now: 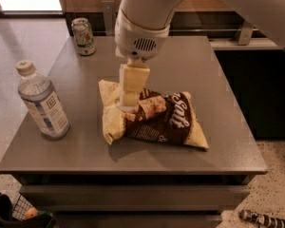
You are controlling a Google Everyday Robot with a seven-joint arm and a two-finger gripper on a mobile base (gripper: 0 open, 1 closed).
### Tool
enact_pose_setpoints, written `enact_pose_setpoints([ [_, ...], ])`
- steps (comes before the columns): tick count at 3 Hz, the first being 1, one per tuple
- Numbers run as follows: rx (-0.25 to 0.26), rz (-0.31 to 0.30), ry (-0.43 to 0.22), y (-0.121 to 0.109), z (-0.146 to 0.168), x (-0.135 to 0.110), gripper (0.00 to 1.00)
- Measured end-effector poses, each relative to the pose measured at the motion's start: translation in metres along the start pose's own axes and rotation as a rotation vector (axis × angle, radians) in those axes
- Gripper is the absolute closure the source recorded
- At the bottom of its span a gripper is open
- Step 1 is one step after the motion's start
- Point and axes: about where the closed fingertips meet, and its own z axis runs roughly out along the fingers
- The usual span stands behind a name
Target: Move brown chip bag near blue plastic bottle
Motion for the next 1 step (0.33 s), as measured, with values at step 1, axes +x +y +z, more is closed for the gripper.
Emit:
enact_pose_setpoints([
  [1, 0.0, 0.0, 0.0, 0.0, -0.0001, 0.0, 0.0],
])
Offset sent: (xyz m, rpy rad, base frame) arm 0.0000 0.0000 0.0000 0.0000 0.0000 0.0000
